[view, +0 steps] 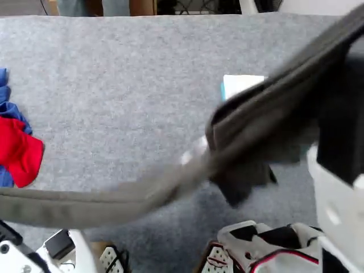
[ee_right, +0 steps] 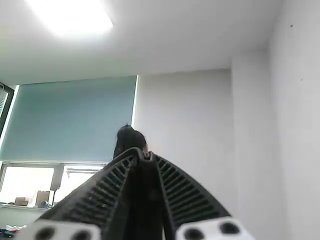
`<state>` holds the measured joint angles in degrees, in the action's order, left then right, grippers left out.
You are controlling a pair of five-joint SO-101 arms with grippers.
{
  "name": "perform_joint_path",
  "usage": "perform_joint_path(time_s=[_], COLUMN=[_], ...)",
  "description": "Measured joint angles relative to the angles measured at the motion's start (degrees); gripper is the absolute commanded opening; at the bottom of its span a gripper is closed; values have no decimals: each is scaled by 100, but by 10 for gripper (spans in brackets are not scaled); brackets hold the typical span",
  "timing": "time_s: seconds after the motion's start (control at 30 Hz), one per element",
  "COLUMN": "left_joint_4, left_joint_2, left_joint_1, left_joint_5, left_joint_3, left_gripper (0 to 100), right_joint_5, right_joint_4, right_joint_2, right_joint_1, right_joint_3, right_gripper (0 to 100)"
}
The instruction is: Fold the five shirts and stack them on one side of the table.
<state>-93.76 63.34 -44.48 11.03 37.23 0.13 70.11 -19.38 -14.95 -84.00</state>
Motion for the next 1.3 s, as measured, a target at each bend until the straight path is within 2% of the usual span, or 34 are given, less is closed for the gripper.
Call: perform_joint_path(time_s=[0.13, 0.23, 0.4, 0.47, 0.57, 0.8, 0.9, 0.97, 1.03, 1.17, 1.3], left_joint_4=[-255, -466, -325, 202, 1565, 6312, 7877, 8413, 8589, 8695, 8703], left_joint_2=[290, 378, 387, 387, 387, -9, -659, -1169, -1758, -2708, -3112], left_joint_1=[-114, -114, -114, -123, -123, 668, 976, 1046, 1073, 1073, 1073], left_joint_5=[0, 9, 9, 9, 9, 53, 158, 185, 185, 202, 211], left_joint_3=[26, -62, -1451, -2409, -4123, -8440, -8941, -8888, -8668, -8070, -7851], left_gripper=[29, 30, 30, 30, 30, 30, 30, 30, 30, 30, 30], right_joint_5=[0, 0, 0, 0, 0, -9, -9, -9, -9, -9, -9], right_joint_4=[0, 0, -202, -501, -1152, -3842, -4695, -4870, -4941, -4897, -4422], right_joint_2=[-35, -26, 378, 580, 844, 2127, 2743, 3095, 3464, 3956, 4211], right_joint_1=[-9, -9, -18, -18, 88, 255, 273, 281, 281, 281, 281], right_joint_3=[158, 818, 2558, 3244, 4255, 6514, 6576, 6444, 6207, 5635, 5152], right_gripper=[14, 14, 14, 14, 14, 14, 14, 14, 14, 14, 14])
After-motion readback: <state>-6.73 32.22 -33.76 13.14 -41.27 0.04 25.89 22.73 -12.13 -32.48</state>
